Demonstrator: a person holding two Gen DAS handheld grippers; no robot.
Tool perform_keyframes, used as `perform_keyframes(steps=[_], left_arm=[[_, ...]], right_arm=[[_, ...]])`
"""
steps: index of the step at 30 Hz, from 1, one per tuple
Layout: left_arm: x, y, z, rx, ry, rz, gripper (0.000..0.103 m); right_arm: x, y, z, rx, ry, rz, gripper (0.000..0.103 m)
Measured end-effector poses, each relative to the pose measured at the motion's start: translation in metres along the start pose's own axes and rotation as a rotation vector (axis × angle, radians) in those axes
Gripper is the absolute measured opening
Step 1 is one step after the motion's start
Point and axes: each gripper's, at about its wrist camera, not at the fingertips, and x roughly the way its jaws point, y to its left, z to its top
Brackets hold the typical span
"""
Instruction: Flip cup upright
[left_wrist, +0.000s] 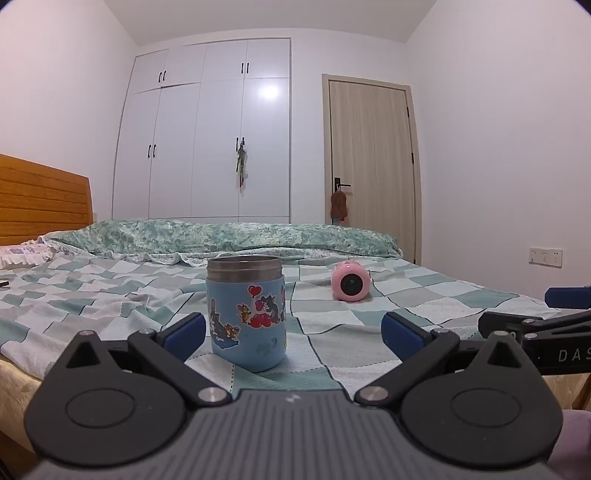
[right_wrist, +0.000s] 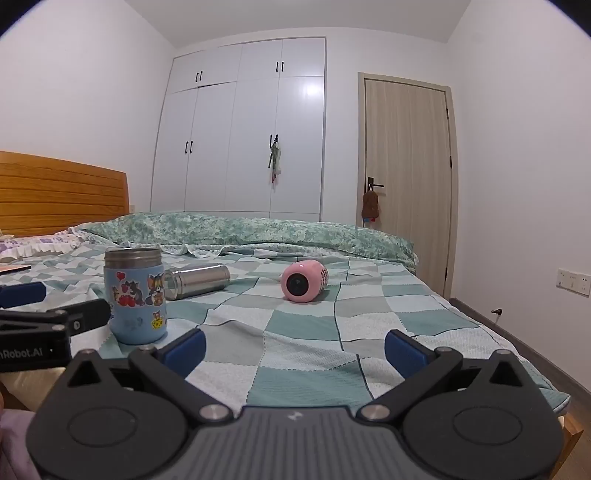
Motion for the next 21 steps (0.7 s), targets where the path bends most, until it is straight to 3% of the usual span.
perform_keyframes(steps=[21], left_arm=[[-0.0002,0.0015,0.0003,-0.005,0.0,-0.001,0.103]], right_arm=[[0.0005,0.0,-0.0004,-0.001,0.002,0.0,0.103]])
